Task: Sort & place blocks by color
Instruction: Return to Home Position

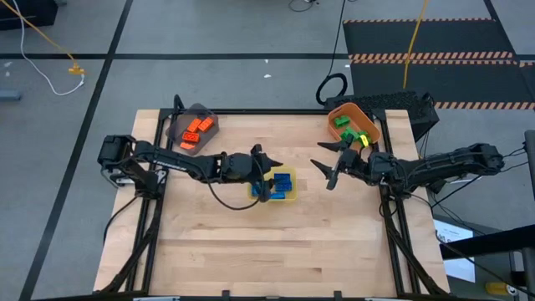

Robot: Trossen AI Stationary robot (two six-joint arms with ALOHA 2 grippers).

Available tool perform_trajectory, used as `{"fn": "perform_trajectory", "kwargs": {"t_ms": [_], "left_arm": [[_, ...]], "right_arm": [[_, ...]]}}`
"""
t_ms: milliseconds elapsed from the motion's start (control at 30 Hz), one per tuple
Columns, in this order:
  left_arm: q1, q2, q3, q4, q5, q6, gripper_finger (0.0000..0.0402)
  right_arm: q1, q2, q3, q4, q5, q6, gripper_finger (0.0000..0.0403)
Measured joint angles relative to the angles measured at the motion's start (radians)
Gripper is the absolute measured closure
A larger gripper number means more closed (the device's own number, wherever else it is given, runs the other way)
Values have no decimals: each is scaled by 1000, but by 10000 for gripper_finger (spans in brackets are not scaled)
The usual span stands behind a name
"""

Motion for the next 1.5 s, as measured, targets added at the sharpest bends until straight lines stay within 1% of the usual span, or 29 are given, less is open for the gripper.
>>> {"fn": "perform_trajectory", "kwargs": {"t_ms": [200, 267, 333, 467, 533, 633, 733, 933, 1133, 1267, 1367, 1500], "left_arm": [[-1, 0, 0, 36, 0, 6, 177], [-1, 0, 0, 35, 0, 6, 182], [-1, 0, 0, 35, 1, 6, 187], [-1, 0, 0, 35, 34, 5, 190], [-1, 0, 0, 36, 52, 7, 190], [-1, 0, 0, 26, 58, 8, 190], [-1, -16, 0, -36, 58, 10, 190], [0, -127, 0, -87, 59, 39, 190], [0, -197, -12, -96, 58, 78, 190], [7, -235, -81, -111, 54, 73, 190], [15, -283, -157, -47, 50, 44, 190], [14, -346, -284, 73, 48, 17, 190]], "right_arm": [[0, 4, 0, 34, 4, -4, 124], [0, 4, 0, 29, -11, 0, 124], [-7, 4, 0, 6, -93, -5, 124], [-29, 7, 0, -8, -361, -9, 124], [-36, 6, 0, -6, -413, -3, 124], [-50, 4, 0, -53, -418, 15, 124], [-67, -4, 0, -102, -417, 39, 124], [-92, -67, 0, -157, -411, 75, 124], [-97, -139, 0, -270, -363, 75, 124], [-96, -165, 0, -328, -364, 107, 124], [-96, -182, -4, -363, -364, 120, 124], [-96, -218, -56, -308, -363, 134, 124]]}}
